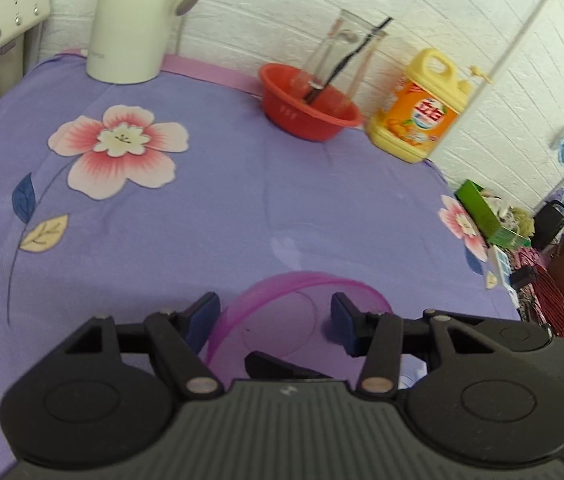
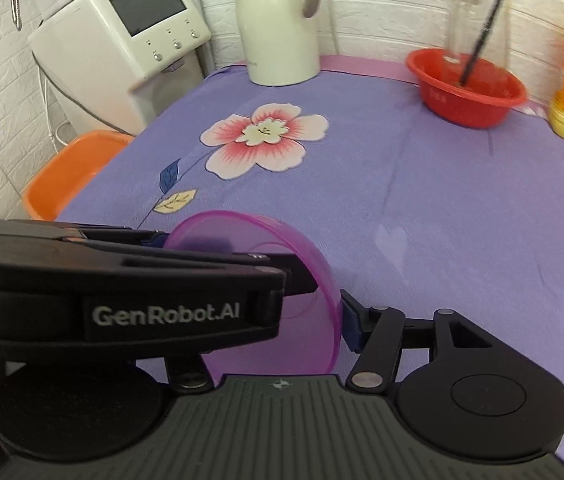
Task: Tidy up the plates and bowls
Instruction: 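Close the left gripper on the pink bowl's rim, then carry the pink bowl with the left gripper into the white bowl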
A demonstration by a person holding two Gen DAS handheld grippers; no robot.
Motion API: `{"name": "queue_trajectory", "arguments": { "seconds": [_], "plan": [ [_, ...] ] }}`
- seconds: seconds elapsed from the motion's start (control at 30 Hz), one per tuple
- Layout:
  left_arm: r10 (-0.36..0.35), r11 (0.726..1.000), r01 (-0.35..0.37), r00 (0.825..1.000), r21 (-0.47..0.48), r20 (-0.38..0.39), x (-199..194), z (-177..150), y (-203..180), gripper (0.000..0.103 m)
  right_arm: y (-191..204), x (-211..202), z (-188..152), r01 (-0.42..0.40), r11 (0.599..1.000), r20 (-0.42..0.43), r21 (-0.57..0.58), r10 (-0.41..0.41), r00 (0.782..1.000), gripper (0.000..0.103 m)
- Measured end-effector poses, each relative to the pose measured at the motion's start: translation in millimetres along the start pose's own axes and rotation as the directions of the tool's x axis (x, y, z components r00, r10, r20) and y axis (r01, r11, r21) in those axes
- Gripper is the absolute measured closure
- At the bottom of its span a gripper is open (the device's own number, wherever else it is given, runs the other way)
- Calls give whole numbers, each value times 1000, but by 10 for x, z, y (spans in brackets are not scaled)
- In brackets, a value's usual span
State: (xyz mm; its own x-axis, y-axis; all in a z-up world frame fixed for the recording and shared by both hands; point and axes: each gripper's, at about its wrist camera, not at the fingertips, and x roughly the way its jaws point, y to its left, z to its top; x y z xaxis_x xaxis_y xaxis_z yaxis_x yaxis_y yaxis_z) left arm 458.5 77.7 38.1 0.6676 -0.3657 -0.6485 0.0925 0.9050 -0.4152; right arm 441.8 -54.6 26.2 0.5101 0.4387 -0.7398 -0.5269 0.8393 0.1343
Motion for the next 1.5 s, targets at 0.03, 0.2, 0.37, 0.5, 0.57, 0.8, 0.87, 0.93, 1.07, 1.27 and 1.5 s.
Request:
{"name": "queue_trajectory", "arguments": {
  "seconds": [0.03, 0.2, 0.37, 0.5, 0.57, 0.8, 0.87, 0.93, 1.07, 1.27, 1.5],
  "plan": [
    [-7, 1000, 7, 1000, 3, -2, -32, -49, -57, 52, -30, -55, -48, -3, 1000, 1, 14, 3, 1000, 6],
    [-54, 998, 54, 999, 17, -9, -159, -264, -344, 52, -113, -422, -296, -3, 999, 15, 48, 2, 1000, 7],
    [-79, 996, 80, 997, 31, -22, -241, -470, -578, 52, -161, -674, -470, 23, 999, 33, 44, -24, 999, 5],
    [-119, 992, 121, 992, 48, -37, -336, -705, -776, 52, -218, -847, -681, 29, 999, 12, 42, -30, 999, 4],
    [-142, 987, 145, 989, 64, -49, -377, -830, -903, 52, -238, -934, -790, 45, 998, 9, 43, -45, 999, 4],
    [-160, 980, 169, 983, 107, -89, -480, -1264, -1226, 52, -292, -1210, -1251, 72, 994, -8, 79, -71, 997, 0],
    [-163, 980, 173, 981, 100, -102, -488, -1354, -1242, 52, -297, -1258, -1356, 67, 994, -13, 86, -67, 998, 0],
    [-164, 981, 174, 980, 91, -115, -501, -1437, -1240, 52, -299, -1277, -1440, 57, 994, -23, 90, -55, 998, 0],
    [-157, 982, 167, 981, 89, -111, -481, -1460, -1227, 46, -306, -1291, -1532, 25, 994, -21, 102, -23, 999, 0],
    [-126, 981, 126, 992, 148, -9, -651, -1353, -1247, 32, -354, -1513, -1561, 71, 993, 94, 99, -80, 992, 0],
    [-168, 978, 145, 975, 151, 149, -983, -1433, -1200, 31, -389, -1852, -1848, 123, 981, 314, 149, -165, 935, 0]
  ]
}}
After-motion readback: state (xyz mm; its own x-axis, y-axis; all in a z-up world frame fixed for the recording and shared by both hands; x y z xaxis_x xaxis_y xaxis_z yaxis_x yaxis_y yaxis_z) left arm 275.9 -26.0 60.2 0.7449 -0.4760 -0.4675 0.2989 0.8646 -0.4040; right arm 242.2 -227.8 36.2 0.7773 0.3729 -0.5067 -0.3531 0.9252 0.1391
